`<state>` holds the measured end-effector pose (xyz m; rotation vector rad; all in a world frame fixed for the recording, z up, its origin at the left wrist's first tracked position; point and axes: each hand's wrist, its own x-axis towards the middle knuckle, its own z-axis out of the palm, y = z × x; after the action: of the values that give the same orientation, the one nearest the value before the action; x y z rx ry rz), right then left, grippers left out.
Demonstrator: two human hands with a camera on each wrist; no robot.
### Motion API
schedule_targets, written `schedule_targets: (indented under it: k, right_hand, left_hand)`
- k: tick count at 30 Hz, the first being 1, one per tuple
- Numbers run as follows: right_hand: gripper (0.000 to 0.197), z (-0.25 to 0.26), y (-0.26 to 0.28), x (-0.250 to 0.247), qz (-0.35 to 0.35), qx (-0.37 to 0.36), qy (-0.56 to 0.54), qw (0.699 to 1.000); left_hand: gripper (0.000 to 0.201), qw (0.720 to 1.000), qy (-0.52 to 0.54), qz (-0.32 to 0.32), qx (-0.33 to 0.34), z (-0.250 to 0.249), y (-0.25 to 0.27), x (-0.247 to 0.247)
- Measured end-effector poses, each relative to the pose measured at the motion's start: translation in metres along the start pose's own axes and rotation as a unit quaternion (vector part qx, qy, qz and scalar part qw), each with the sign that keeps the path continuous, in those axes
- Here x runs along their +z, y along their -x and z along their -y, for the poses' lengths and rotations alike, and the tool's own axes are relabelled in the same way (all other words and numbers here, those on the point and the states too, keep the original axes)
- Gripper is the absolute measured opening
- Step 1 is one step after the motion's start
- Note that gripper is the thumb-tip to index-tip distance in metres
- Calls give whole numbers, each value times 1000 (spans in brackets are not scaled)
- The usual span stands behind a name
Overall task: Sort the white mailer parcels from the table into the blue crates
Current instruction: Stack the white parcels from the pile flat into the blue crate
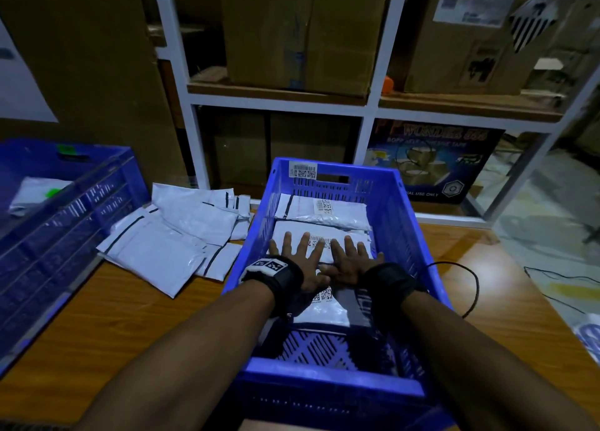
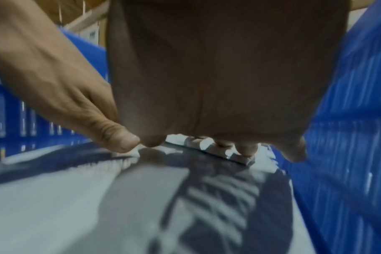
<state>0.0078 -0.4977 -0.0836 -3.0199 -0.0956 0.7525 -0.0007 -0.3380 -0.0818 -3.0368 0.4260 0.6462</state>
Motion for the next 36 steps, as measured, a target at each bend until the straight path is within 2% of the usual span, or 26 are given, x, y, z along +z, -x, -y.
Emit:
schedule_targets:
  k: [2,5,9,14,20,26,31,34,36]
  right_hand:
    - [84,2,6,-10,-41,-11,5,999]
    - [72,7,20,-33,-147,-42,24,988]
    - [67,15,45,-82,-267,-81,53,959]
    - [61,44,73,-143,-369,-129,71,918]
    - [57,109,93,-174,-399,-178,65,897]
    - [50,199,94,-183,-371,-192,94,904]
    - [35,280,82,-173,-358,-196,121,905]
    - [21,319,68,-155,-335,-178,133,915]
    - [20,339,55,-139,-314,-171,133,924]
  left_hand:
    - [92,999,-18,-31,0,-3,4,-10]
    - [92,995,-56,-81,-6,-5,10,-34]
    - [89,985,-109,-127,-39,1,33,-87]
    - [87,978,-84,-185,-46,28,79,-154]
    - [82,962,-88,-253,-48,89,126,-184]
    - [80,951,-91,-295,-26,180,142,-171]
    - [77,954,-69,-292,1,262,146,-142]
    - [72,959,-72,-272,17,299,144,-115]
    - [70,966,-66,-248,26,321,137,-94]
